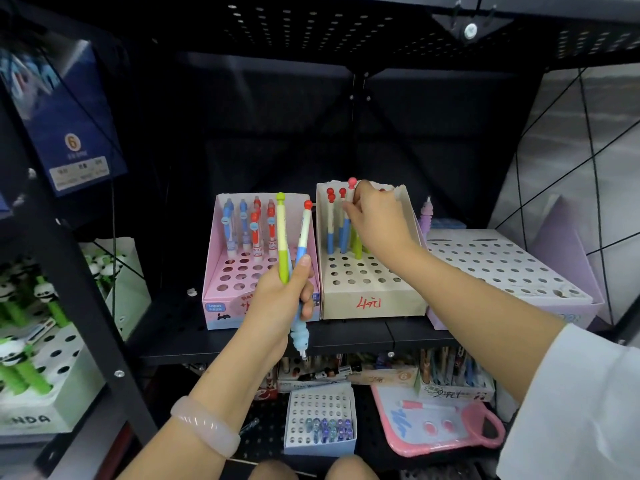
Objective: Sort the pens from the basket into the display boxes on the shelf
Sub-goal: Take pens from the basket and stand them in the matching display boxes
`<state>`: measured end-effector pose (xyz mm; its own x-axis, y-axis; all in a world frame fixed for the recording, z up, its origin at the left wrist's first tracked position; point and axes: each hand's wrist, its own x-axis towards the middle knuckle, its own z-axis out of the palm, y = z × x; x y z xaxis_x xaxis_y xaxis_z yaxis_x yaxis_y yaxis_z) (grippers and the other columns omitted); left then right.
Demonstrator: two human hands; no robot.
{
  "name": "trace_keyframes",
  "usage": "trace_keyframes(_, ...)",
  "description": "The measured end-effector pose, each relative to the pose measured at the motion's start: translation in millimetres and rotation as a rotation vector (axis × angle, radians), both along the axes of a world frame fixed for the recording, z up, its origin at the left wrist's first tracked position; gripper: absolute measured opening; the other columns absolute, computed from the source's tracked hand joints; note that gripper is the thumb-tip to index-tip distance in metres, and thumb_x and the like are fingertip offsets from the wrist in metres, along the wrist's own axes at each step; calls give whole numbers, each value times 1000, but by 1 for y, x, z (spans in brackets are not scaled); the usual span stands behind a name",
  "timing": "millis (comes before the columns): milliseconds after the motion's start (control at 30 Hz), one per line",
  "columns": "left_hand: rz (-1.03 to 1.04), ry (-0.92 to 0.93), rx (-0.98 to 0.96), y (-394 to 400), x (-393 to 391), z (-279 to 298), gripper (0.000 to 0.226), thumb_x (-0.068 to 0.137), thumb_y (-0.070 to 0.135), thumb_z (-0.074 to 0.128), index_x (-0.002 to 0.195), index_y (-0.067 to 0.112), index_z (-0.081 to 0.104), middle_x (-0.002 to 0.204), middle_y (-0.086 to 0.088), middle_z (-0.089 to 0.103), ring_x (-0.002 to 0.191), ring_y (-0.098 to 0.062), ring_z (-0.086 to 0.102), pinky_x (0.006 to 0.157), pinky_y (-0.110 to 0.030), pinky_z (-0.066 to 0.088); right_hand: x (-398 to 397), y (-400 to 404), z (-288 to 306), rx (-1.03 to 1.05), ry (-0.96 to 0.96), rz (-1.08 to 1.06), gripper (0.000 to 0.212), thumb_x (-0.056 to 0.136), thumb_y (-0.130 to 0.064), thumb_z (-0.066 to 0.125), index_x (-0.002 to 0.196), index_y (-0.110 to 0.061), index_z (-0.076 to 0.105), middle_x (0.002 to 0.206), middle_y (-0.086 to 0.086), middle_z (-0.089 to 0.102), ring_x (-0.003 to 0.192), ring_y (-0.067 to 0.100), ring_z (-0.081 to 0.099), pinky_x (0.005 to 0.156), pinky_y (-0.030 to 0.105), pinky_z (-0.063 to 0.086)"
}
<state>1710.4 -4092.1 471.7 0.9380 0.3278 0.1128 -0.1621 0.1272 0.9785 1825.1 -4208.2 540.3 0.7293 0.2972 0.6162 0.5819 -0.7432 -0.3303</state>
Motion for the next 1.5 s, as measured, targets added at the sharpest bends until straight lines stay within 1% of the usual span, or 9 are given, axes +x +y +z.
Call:
trace_keyframes(300, 3, 6, 23, 1, -1, 0, 27, 93, 36, 49, 79, 13, 48, 44, 10, 44, 37, -9, 38, 42, -17, 37, 14, 5, 15, 91, -133, -141, 27, 93, -29, 53, 114, -13, 60, 113, 8, 54, 101, 24, 52, 67, 27, 34)
trace_keyframes(567, 0, 6, -17, -3, 0, 2, 27, 93, 33, 50, 78, 11, 49, 44, 8, 45, 37, -10, 39, 39, -19, 37, 21, 1, 9, -140, -65, -100, 25, 95, -22, 47, 114, -18, 63, 114, 7, 54, 112, 23, 43, 69, 25, 28)
trace_keyframes(700, -7, -3, -27, -5, 0, 3, 26, 93, 32, 50, 78, 11, 50, 45, 7, 45, 37, -10, 39, 38, -20, 38, 8, -2, 6, 21, -85, -26, 28, 94, -23, 50, 120, -17, 59, 110, 5, 56, 103, 18, 49, 71, 25, 34)
trace_keyframes(800, -15, -6, -36, -8, 2, 4, 27, 94, 30, 49, 77, 10, 51, 45, 7, 45, 36, -10, 39, 37, -19, 37, -13, 4, 2, 311, 286, 238, 27, 94, -29, 50, 111, -12, 63, 91, 1, 62, 81, 9, 54, 70, 22, 46)
trace_keyframes(967, -52, -13, -16, -16, 4, 5, 26, 94, 35, 48, 82, 12, 55, 48, 5, 44, 38, -10, 40, 38, -19, 37, -31, 4, -3, 405, 792, 520, 20, 94, -23, 54, 78, -15, 63, 67, -4, 61, 54, 0, 55, 50, 12, 44)
trace_keyframes(1100, -36, 3, -22, -16, 2, 4, 33, 95, 41, 40, 88, 12, 55, 46, 7, 46, 39, -10, 41, 41, -19, 38, -25, 0, 6, 544, 679, 454, 23, 96, -19, 48, 76, -13, 59, 63, 1, 58, 49, 6, 53, 48, 16, 44)
trace_keyframes(1200, -14, 15, -40, -15, 0, 4, 31, 98, 39, 36, 90, 12, 51, 45, 6, 48, 36, -9, 39, 38, -19, 37, -13, -6, 17, 732, 410, 312, 16, 97, -20, 45, 84, -14, 51, 65, 0, 60, 45, 2, 57, 47, 15, 48)
trace_keyframes(1333, -13, 14, -85, -13, -3, 6, 18, 100, 29, 36, 92, 16, 45, 47, 5, 49, 31, -8, 36, 35, -16, 34, -5, -12, 12, 435, 88, 189, 11, 97, -24, 47, 87, -20, 45, 68, 2, 64, 62, 12, 65, 56, 20, 51)
trace_keyframes(1500, -7, 15, -24, -9, -3, 7, 19, 100, 25, 37, 85, 14, 43, 56, 0, 52, 35, -9, 40, 37, -20, 37, -2, -4, -5, 290, 155, 197, 13, 98, -24, 45, 91, -13, 45, 71, 10, 64, 66, 19, 66, 67, 37, 56)
